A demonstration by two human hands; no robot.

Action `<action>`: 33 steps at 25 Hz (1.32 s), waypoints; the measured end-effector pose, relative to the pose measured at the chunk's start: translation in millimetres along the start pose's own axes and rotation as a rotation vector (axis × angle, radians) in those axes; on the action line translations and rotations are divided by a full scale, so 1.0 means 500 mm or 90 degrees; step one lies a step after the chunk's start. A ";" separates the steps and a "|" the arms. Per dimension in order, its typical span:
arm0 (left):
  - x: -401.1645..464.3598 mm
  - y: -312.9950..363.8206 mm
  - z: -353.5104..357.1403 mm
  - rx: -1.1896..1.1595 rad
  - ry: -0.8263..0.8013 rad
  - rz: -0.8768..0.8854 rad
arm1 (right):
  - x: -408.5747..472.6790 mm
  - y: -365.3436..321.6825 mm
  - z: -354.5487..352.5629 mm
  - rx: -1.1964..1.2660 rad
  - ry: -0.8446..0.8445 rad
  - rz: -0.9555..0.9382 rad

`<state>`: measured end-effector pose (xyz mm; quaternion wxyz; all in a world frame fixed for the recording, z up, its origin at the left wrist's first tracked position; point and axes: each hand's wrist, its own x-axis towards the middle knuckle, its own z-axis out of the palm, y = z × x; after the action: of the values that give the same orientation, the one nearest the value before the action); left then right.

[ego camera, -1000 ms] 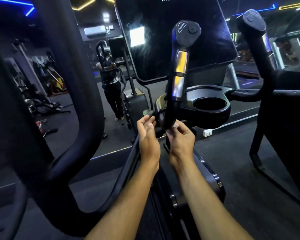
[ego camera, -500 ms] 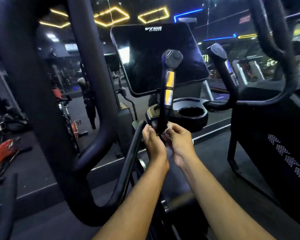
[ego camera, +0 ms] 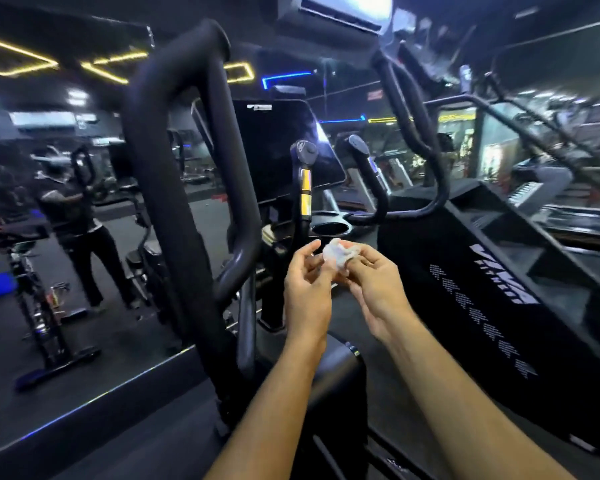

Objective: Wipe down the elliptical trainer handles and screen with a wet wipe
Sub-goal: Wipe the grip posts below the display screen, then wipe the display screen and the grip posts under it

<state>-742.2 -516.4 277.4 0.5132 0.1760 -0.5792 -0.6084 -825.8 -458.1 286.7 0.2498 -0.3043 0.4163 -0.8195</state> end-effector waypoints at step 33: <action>-1.363 0.110 0.583 -0.101 -0.834 -0.227 | -1.416 -0.573 -0.673 -0.378 0.766 -0.038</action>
<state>-674.5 211.7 144.9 -0.0404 -0.1738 -0.6863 -0.7051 -620.1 341.1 162.5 -0.1428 0.1381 0.6822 -0.7037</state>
